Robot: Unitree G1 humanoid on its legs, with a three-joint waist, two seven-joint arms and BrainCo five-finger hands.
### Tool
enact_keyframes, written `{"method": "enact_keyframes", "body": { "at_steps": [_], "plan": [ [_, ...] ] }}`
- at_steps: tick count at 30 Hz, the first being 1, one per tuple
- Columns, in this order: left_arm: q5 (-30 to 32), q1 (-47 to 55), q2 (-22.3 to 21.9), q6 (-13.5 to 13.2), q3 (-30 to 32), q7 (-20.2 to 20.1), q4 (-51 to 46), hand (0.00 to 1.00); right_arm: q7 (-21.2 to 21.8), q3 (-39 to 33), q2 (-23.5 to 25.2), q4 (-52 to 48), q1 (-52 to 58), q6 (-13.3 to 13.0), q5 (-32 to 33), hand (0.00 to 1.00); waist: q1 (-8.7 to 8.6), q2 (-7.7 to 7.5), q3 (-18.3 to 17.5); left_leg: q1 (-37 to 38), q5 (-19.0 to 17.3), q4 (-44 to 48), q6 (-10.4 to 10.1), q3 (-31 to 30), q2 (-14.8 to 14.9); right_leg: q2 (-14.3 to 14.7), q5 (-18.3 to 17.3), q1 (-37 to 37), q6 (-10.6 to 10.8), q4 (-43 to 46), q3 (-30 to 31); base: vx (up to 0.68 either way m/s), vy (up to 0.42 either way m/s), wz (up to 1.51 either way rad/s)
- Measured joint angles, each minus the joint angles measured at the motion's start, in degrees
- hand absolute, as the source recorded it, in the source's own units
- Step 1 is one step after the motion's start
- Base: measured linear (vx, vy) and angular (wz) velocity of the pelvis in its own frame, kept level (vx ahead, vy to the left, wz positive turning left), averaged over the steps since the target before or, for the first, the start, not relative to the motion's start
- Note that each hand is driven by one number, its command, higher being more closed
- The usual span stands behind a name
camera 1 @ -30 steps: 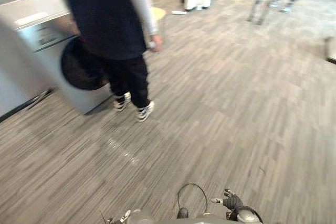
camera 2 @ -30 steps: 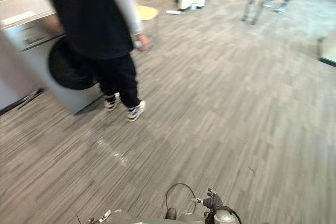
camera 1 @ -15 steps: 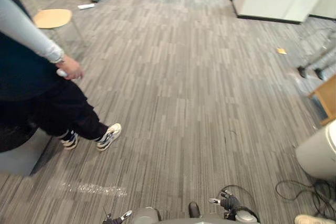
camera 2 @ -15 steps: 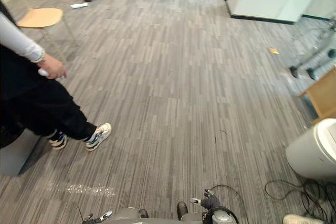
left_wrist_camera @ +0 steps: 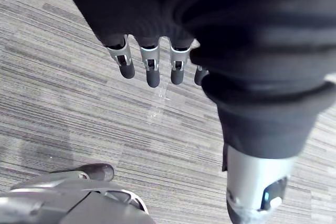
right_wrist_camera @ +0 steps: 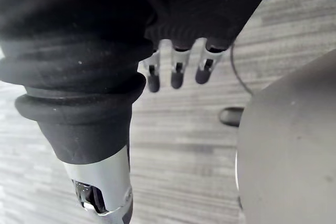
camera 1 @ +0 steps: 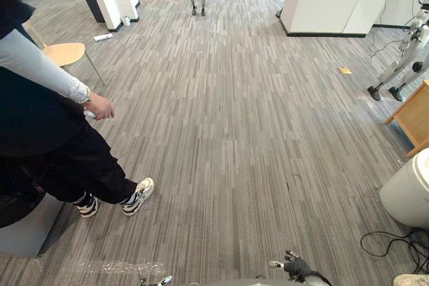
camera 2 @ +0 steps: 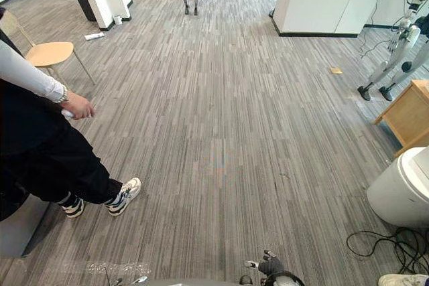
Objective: Organize washtable
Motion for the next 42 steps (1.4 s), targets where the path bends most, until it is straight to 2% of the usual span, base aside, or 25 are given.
{"method": "enact_keyframes", "body": {
  "at_steps": [7,11,13,15,16,17,18,19,21,23,24,25,26,27,28,29,30,31,33,35,36,38,39,41,42],
  "plan": [
    [0.6,0.0,0.6,0.1,-0.1,0.0,0.0,0.0,0.0,0.1,0.4,-0.1,0.2,0.0,0.0,0.0,-0.17,-0.92,-0.3,-0.2,0.7,-1.6,0.4,-1.3,-1.6,-0.9,0.8,0.5,0.9,-1.7,-1.4,-0.05,-0.011,0.1],
    [0.7,-0.1,1.2,0.6,0.5,-0.1,0.1,0.0,0.0,0.0,1.2,-0.1,0.2,0.0,0.2,0.0,-0.48,-2.12,-0.1,-0.6,0.7,-0.9,0.4,-2.5,-1.8,-1.3,0.8,1.2,0.9,-1.6,-3.3,-0.02,-0.011,0.17],
    [0.5,-0.2,1.1,0.7,3.2,-0.2,-0.1,0.0,0.1,-0.1,1.9,-0.2,0.0,-0.1,1.1,0.0,-1.51,-2.51,1.3,-3.6,-2.6,7.4,-1.1,-3.5,0.0,-1.2,-1.7,1.2,-0.1,2.1,-4.9,-0.02,-0.057,0.4],
    [0.3,0.0,1.3,0.9,5.9,-0.2,-0.1,0.0,0.1,0.1,1.9,-0.6,-0.1,-0.3,1.5,0.0,-1.18,-2.62,3.0,-9.5,-7.5,25.7,-3.2,-3.4,4.8,-0.1,-5.8,2.0,-0.8,5.9,-6.0,-0.1,-0.087,0.29],
    [0.2,0.1,0.9,1.2,7.1,-0.2,-0.2,0.0,0.1,0.2,1.8,-0.7,-0.1,-0.4,1.7,0.0,-0.85,-2.64,3.5,-12.9,-7.1,34.7,-3.8,-2.6,7.6,0.8,-7.3,3.1,-1.0,6.7,-6.0,-0.11,-0.053,0.21],
    [-0.1,0.0,0.6,1.3,7.3,-0.1,-0.3,0.0,0.1,0.2,1.6,-0.7,0.0,-0.4,1.8,0.0,-0.39,-2.47,3.9,-14.1,-6.3,38.2,-4.7,-2.5,8.9,1.3,-7.3,3.8,-1.1,6.7,-6.0,-0.06,-0.036,0.09],
    [-0.2,-0.1,0.7,1.3,7.4,0.0,-0.5,0.0,0.1,0.2,1.4,-0.7,0.2,-0.3,1.8,0.0,0.54,-2.98,4.5,-16.9,-3.9,43.7,-5.9,-2.8,10.3,1.2,-7.7,4.4,-1.6,6.7,-5.4,0.0,-0.002,-0.06],
    [-0.2,0.0,0.7,1.3,7.5,0.0,-0.6,0.0,0.1,0.3,1.6,-0.8,0.0,-0.2,1.7,0.0,0.88,-3.39,4.7,-18.2,-5.0,44.6,-4.8,-2.7,10.3,0.6,-7.9,4.3,-1.7,6.7,-4.9,0.04,0.039,-0.13],
    [-0.3,-0.4,0.0,1.6,7.3,0.0,-1.2,0.0,0.1,2.0,0.2,-0.7,-1.2,0.0,1.5,0.0,1.63,-2.32,5.6,-21.0,-7.0,38.7,-2.2,-3.1,9.2,-0.9,-8.0,3.0,-1.5,6.5,-3.7,0.03,0.096,-0.19],
    [-0.4,-0.5,-0.8,1.5,7.1,0.1,-1.4,0.0,0.0,3.6,-1.0,-0.9,-1.7,0.0,1.1,0.0,1.71,-1.66,6.0,-22.9,-6.9,29.6,-2.5,-5.4,8.0,-2.4,-8.5,1.2,-0.7,5.5,-2.5,0.04,0.186,-0.42],
    [-1.2,0.1,-2.5,1.5,7.0,0.1,-1.0,0.0,0.0,4.8,-2.8,-1.6,-2.3,0.0,1.0,0.0,2.35,2.49,5.9,-24.1,-5.3,23.7,-2.8,-6.6,10.2,-0.3,-8.9,0.6,1.3,6.0,-1.6,0.15,0.221,-0.54],
    [-1.4,-0.3,-3.0,1.4,6.4,0.1,-0.5,0.0,0.0,4.7,-2.9,-2.2,-2.6,0.1,1.1,0.0,2.43,3.28,6.3,-25.7,-5.2,25.3,-1.4,-6.2,10.4,-0.2,-11.0,-2.2,1.3,14.1,-1.4,0.26,0.24,-0.34],
    [-1.5,-0.2,-1.7,1.1,5.1,0.0,-1.2,0.0,-0.1,4.5,-1.9,-3.0,-2.3,-0.2,0.9,0.0,1.96,0.77,6.6,-27.0,-7.1,27.8,-1.6,-5.8,7.9,-2.6,-16.4,-4.2,1.7,23.8,-1.4,0.29,0.13,0.14],
    [-1.7,-0.3,-0.2,0.9,4.5,0.1,-1.8,0.0,0.0,4.5,-0.8,-2.6,-2.1,-0.1,0.5,0.0,1.9,-2.02,6.9,-28.8,-10.0,31.8,-0.2,-5.1,5.3,-5.3,-23.2,-2.9,2.8,24.2,-1.5,0.27,0.117,0.29],
    [-1.9,-0.4,0.0,1.1,4.4,0.2,-1.9,0.0,0.1,4.2,-0.7,-2.3,-2.0,0.0,0.3,0.0,1.76,-1.49,7.1,-29.6,-11.8,34.3,0.6,-5.6,5.3,-5.6,-23.9,-2.7,3.4,24.9,-2.2,0.21,0.177,0.22],
    [-2.8,0.1,0.2,1.0,4.2,0.1,-2.0,0.0,-0.1,3.4,-0.1,-2.0,-1.7,0.0,-0.2,0.0,2.1,-2.14,6.1,-29.5,-13.8,35.7,1.5,-5.1,4.0,-6.9,-25.0,-2.0,4.0,24.4,-2.1,0.28,0.247,0.11],
    [-3.6,0.3,0.9,1.1,3.6,0.1,-1.6,0.0,-0.1,1.9,0.9,-1.2,-0.9,-0.1,-0.1,0.0,2.41,-3.77,5.7,-27.7,-15.5,35.3,2.2,-4.1,1.8,-8.5,-25.1,-3.2,3.9,33.8,-1.0,0.34,0.245,0.05],
    [-3.7,0.1,1.2,1.1,3.5,0.1,-1.5,0.0,0.1,0.9,1.1,-1.3,-0.8,-0.1,0.0,0.0,2.38,-4.15,5.6,-26.8,-16.3,35.3,2.9,-3.9,1.1,-9.1,-24.4,-5.1,3.8,40.9,-0.1,0.46,0.195,0.02],
    [-3.6,0.1,1.6,1.2,2.2,-0.1,-1.3,0.0,0.0,-3.1,1.8,-1.8,-0.7,-0.1,0.5,0.0,1.5,-4.01,6.3,-19.0,-18.8,33.2,5.4,-3.7,-1.5,-11.6,-12.3,-10.2,1.1,59.2,1.6,0.5,0.243,0.01],
    [-3.6,0.1,2.0,1.3,1.7,-0.1,-1.3,0.0,0.1,-5.1,2.2,-1.9,-0.5,-0.3,0.7,0.0,1.38,-4.04,6.6,-11.3,-19.1,28.2,6.1,-3.9,-2.9,-10.5,-13.4,-12.3,0.7,67.4,2.1,0.46,0.181,-0.02],
    [-3.5,-0.2,2.0,1.5,1.0,-0.2,-1.3,0.0,0.1,-6.0,2.2,-2.5,-0.4,-0.4,1.1,0.0,0.79,-3.63,6.6,-5.8,-18.9,23.6,6.1,-4.8,-3.3,-8.6,-16.2,-14.1,-0.5,69.7,-0.2,0.43,0.129,0.13],
    [-3.5,-0.7,2.3,1.4,-0.3,-0.4,-1.2,0.0,0.2,-6.7,2.3,-4.3,-0.4,-0.7,1.2,0.0,-0.95,-3.2,6.4,-1.1,-18.0,18.3,6.0,-6.0,-3.4,-6.2,-20.5,-19.7,-2.1,66.3,-6.0,0.42,0.131,0.33],
    [-3.5,-2.1,2.4,1.5,-0.3,-0.8,-1.2,0.0,0.3,-7.3,2.3,-5.4,-0.6,-0.8,1.4,0.0,-1.93,-3.08,6.5,1.1,-17.7,16.0,5.5,-6.8,-3.4,-5.1,-21.0,-23.8,-2.4,59.0,-9.0,0.52,0.133,0.51],
    [-3.4,-3.6,2.0,1.4,-0.4,-1.3,-1.2,0.0,0.5,-9.0,1.3,-5.6,-1.2,-0.8,1.8,0.0,-2.56,-2.31,6.7,4.8,-17.6,11.7,5.2,-8.6,-3.2,-2.8,-18.4,-28.0,-2.6,41.8,-10.8,0.68,0.117,0.64],
    [-3.4,-4.4,1.5,1.4,-0.4,-1.3,-1.2,0.0,0.4,-9.5,0.1,-5.7,-1.2,-0.6,1.6,0.0,-3.2,-1.61,7.2,7.8,-17.6,8.8,4.5,-10.3,-2.9,-1.5,-12.7,-28.7,-2.4,28.0,-10.8,0.71,0.048,0.84]
  ]
}}
